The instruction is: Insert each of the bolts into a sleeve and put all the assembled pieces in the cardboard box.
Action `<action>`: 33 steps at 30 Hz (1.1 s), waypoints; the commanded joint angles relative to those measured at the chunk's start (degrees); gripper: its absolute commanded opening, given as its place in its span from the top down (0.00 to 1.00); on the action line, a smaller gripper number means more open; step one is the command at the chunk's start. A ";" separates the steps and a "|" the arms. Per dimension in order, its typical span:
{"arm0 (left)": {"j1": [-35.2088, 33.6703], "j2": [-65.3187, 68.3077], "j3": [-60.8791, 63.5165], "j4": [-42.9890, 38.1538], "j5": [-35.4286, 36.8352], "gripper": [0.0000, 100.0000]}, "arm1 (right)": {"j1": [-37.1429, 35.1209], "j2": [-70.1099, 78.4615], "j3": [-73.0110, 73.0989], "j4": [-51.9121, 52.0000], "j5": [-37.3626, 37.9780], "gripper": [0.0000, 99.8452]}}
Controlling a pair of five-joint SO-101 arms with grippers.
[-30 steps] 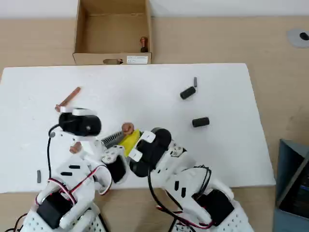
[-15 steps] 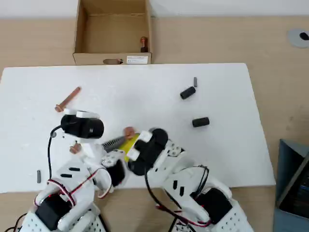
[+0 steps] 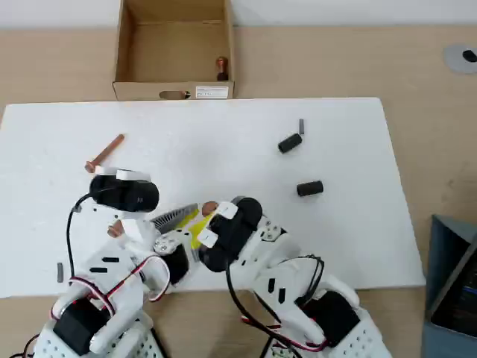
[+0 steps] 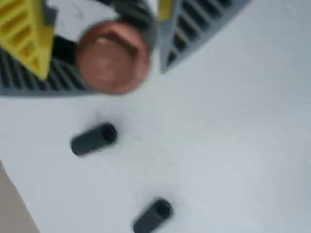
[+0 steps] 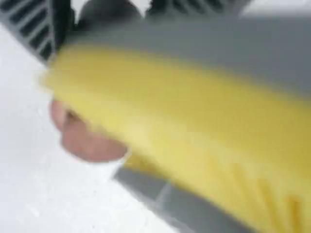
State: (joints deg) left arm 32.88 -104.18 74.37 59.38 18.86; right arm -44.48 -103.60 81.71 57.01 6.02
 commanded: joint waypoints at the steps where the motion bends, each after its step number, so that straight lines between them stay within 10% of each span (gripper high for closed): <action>1: -3.52 -0.04 -2.73 -0.18 -2.29 0.83 | -0.31 -6.02 -0.75 -1.67 0.26 0.99; 12: -7.38 -0.22 -9.85 -0.44 -2.64 0.96 | -0.31 -6.02 -0.66 -1.67 0.26 0.99; 23: -34.37 -0.22 0.97 -0.53 -10.99 1.00 | 14.11 -5.76 -1.10 -1.32 0.09 0.99; 33: -42.73 -0.22 15.03 -0.53 -16.53 1.00 | 18.95 -1.89 -5.49 2.64 -4.31 0.99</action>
State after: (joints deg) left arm -8.53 -104.00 87.38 59.38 2.86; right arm -26.55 -103.60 81.54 59.47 2.33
